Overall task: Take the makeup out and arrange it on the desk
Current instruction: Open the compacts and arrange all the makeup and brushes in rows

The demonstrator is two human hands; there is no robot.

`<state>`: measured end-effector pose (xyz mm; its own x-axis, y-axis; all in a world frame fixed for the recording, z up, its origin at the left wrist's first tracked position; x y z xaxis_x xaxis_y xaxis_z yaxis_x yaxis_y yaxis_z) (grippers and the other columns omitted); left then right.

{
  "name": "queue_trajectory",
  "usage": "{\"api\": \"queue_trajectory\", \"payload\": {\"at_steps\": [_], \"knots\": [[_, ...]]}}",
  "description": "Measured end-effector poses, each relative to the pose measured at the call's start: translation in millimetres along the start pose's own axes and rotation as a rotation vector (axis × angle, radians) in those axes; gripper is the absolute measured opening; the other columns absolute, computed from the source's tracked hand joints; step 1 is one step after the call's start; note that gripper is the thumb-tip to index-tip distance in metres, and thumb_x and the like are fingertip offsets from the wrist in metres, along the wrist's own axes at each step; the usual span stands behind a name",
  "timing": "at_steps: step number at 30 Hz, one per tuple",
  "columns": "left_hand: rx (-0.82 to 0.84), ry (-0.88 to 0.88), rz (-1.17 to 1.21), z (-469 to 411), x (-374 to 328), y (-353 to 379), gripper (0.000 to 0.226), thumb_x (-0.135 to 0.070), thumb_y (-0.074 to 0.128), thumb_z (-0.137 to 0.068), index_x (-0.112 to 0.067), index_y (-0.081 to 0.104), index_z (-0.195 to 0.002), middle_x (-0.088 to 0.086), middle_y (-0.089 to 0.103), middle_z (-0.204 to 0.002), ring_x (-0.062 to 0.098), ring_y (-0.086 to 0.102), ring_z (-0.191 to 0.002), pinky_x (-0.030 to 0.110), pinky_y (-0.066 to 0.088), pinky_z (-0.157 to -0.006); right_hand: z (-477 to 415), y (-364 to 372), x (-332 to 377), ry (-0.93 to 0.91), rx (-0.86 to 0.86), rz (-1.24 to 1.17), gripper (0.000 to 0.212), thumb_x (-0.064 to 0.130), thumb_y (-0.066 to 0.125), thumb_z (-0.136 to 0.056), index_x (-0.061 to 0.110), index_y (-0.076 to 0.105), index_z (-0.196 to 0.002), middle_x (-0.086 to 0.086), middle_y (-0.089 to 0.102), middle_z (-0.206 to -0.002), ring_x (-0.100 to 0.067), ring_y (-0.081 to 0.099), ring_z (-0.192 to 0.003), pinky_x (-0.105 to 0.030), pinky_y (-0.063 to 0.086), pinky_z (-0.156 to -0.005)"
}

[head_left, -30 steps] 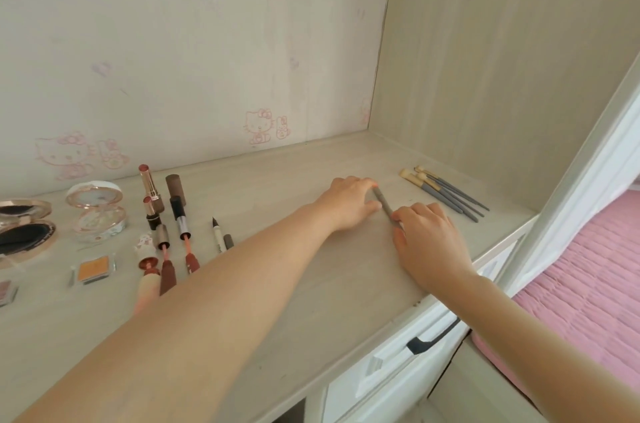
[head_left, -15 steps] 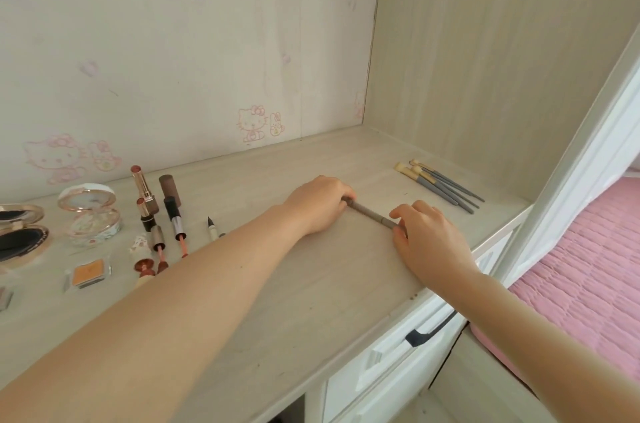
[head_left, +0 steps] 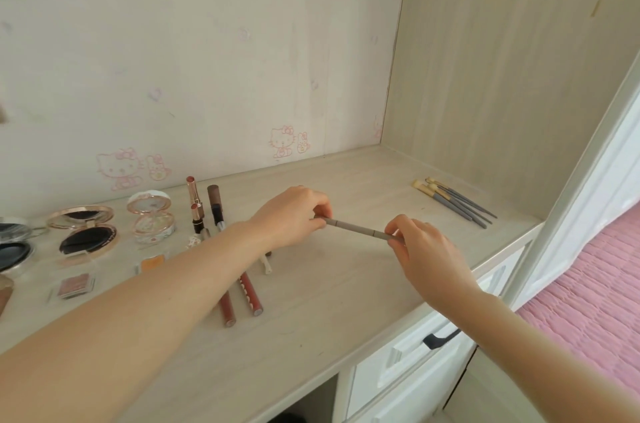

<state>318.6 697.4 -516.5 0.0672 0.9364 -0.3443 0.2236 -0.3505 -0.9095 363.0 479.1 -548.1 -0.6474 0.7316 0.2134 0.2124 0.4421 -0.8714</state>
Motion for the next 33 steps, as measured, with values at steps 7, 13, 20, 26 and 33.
{"api": "queue_trajectory", "payload": {"at_steps": [7,13,20,26,33], "knots": [[-0.097,-0.046,0.125,49.9,18.1,-33.1,0.009,-0.020,0.070,-0.083,-0.025,0.070,-0.091,-0.018,0.067,-0.089,-0.016,0.052,-0.085,0.004,0.032,-0.074,8.8,-4.7,35.5,-0.117,-0.048,-0.094,0.014,0.032,0.053,-0.094,0.021,0.057,-0.101,0.013,0.055,-0.083,-0.014,0.053,-0.075,-0.033,0.051,-0.063],[-0.139,-0.122,0.207,102.7,40.2,-53.7,0.014,-0.018,0.074,-0.079,-0.029,0.071,-0.085,-0.017,0.069,-0.083,-0.007,0.059,-0.087,0.022,0.046,-0.088,15.7,-4.9,73.4,-0.250,-0.139,-0.115,0.006,0.025,0.062,-0.090,0.021,0.062,-0.095,0.013,0.059,-0.079,-0.016,0.052,-0.071,-0.030,0.046,-0.058],[-0.201,-0.312,0.460,159.0,55.0,-79.5,0.014,-0.013,0.077,-0.074,-0.025,0.072,-0.078,0.004,0.069,-0.085,0.012,0.064,-0.076,0.029,0.052,-0.077,18.8,7.8,120.2,-0.315,-0.121,-0.170,0.011,0.018,0.055,-0.092,0.024,0.062,-0.099,0.013,0.061,-0.081,-0.019,0.051,-0.076,-0.027,0.037,-0.060],[-0.343,-0.434,0.783,196.2,70.3,-96.6,0.012,-0.008,0.071,-0.082,-0.020,0.071,-0.083,0.013,0.066,-0.088,0.011,0.064,-0.081,0.030,0.054,-0.086,23.6,10.8,159.8,-0.342,-0.091,-0.310,0.017,0.015,0.058,-0.090,0.024,0.064,-0.103,0.012,0.062,-0.081,-0.018,0.055,-0.080,-0.034,0.049,-0.065],[-0.487,-0.405,1.219,216.3,65.8,-107.4,0.008,-0.005,0.054,-0.093,-0.008,0.061,-0.091,0.016,0.070,-0.106,0.028,0.068,-0.100,0.034,0.055,-0.086,35.1,15.6,202.9,-0.298,0.012,-0.444,0.015,0.026,0.063,-0.088,0.029,0.066,-0.102,0.007,0.059,-0.080,-0.013,0.056,-0.078,-0.033,0.049,-0.068]]}}
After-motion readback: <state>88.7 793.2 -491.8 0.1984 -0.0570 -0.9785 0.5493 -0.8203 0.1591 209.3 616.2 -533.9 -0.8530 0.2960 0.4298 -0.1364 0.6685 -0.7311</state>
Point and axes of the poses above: each hand's wrist, its own z-axis away from the middle knuckle, its own y-axis out of the palm, x = y × z, the point moved 2 cm from there along -z, towards the middle knuckle
